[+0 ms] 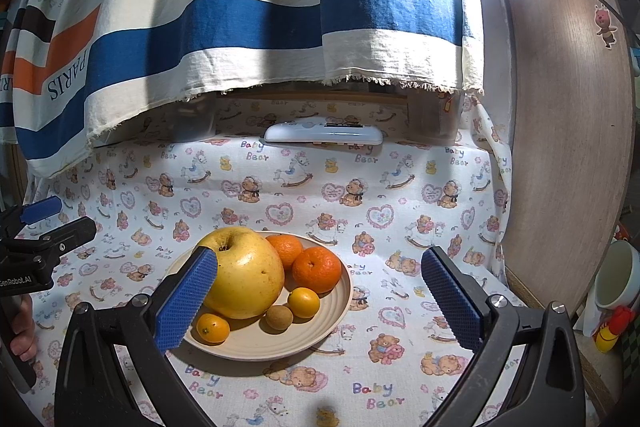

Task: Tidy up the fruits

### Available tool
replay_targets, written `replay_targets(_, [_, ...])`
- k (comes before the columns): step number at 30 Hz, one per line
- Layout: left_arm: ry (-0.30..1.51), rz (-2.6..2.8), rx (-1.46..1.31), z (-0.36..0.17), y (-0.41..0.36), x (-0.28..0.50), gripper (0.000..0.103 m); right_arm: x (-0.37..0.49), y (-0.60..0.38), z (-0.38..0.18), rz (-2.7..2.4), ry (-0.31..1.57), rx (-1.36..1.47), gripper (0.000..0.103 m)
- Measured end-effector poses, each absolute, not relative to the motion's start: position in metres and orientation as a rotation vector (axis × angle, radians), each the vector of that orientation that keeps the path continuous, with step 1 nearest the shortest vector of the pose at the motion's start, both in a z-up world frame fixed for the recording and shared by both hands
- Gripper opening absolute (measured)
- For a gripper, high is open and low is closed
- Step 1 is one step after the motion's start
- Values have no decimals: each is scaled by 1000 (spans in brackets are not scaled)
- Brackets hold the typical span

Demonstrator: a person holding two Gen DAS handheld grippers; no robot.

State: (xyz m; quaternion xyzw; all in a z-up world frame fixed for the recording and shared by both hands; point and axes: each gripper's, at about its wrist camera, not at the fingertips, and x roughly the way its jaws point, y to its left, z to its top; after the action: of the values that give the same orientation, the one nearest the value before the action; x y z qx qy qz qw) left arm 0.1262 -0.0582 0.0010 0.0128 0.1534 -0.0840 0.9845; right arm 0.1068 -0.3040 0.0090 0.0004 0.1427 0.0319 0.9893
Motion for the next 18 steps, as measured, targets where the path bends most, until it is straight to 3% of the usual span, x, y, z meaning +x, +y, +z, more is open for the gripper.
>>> replay_targets(18, [313,-162,20,0,-55,127,103,107,-305,9,66,286,1,102])
